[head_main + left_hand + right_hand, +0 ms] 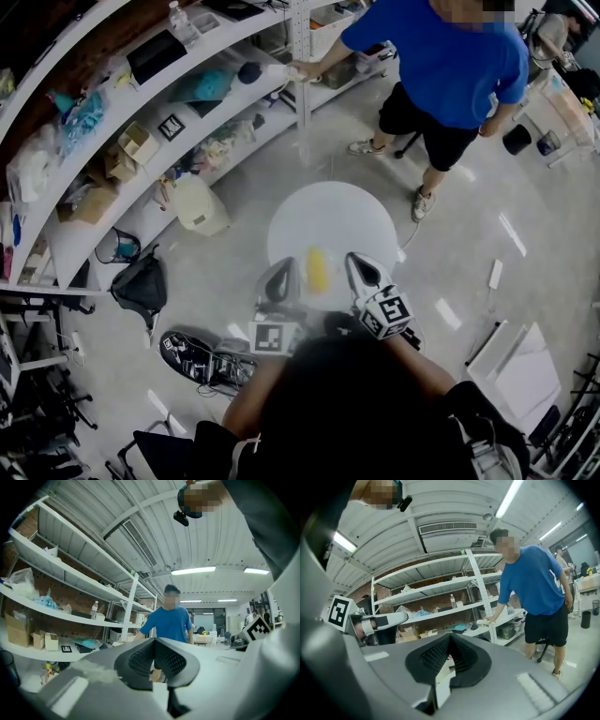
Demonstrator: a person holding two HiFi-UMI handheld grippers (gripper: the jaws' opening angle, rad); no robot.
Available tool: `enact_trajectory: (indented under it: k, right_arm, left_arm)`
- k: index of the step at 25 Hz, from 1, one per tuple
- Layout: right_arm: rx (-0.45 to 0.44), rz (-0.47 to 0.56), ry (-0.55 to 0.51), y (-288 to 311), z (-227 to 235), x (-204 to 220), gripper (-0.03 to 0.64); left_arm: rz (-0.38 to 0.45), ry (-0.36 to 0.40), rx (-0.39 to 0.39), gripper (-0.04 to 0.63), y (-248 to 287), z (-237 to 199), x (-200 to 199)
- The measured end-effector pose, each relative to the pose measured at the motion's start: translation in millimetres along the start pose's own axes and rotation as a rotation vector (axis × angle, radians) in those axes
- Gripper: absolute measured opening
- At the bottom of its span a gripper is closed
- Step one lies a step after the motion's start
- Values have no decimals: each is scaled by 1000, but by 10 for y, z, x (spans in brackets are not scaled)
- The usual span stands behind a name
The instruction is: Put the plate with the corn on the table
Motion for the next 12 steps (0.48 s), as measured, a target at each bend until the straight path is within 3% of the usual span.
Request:
enact_trajectory:
  k: [12]
  right_arm:
    - [1,1,-7,-20,-12,20,8]
  left_arm:
    - [-4,9,-13,0,-14,-3,-4]
Point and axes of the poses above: the fingertips, and each gripper's own axes: y forward along the fingers, z to its right, x out of its underside, the point moved 5 cm from there along -y, backward along the fingers, and after that the axes turned 15 degrees about x, right-handed, at the moved point
